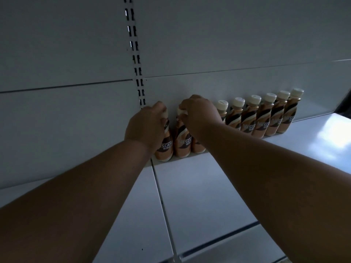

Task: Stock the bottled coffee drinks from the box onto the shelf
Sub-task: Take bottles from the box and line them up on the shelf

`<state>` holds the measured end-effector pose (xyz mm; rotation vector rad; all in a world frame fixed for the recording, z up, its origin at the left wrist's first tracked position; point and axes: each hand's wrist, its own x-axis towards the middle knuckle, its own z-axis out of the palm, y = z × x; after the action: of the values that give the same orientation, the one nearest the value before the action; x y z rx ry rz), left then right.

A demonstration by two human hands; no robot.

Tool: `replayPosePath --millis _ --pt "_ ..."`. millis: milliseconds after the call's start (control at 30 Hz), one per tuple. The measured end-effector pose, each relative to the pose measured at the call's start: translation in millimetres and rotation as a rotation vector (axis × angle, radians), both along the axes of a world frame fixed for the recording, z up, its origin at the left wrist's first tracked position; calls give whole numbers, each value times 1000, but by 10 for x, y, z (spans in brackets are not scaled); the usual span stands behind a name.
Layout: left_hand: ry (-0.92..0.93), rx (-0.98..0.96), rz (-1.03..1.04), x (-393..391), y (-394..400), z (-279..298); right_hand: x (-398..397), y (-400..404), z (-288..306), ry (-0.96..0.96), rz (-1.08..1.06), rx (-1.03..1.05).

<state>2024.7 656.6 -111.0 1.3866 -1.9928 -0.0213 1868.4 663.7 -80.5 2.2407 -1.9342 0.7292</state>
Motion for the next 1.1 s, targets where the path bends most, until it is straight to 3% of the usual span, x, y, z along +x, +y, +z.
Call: replayPosePath --millis 133,267,533,700,900,1100 --pt "-63 32 47 -23 77 64 -21 101 17 -44 6 4" --pt "-152 -97 119 -89 224 151 -293 288 -4 -115 -73 -68" --pt "-217 -252 -146 -482 253 97 -740 398 -183 -61 -120 -44" --pt "-294 -351 -176 -840 8 213 -917 180 -127 -47 -123 -103" --pt "-461 -212 -64 -1162 -235 304 -1137 -3 25 24 -64 -111" --pt "-431 -153 -93 -1173 -308 271 -1152 -100 31 35 -58 -21"
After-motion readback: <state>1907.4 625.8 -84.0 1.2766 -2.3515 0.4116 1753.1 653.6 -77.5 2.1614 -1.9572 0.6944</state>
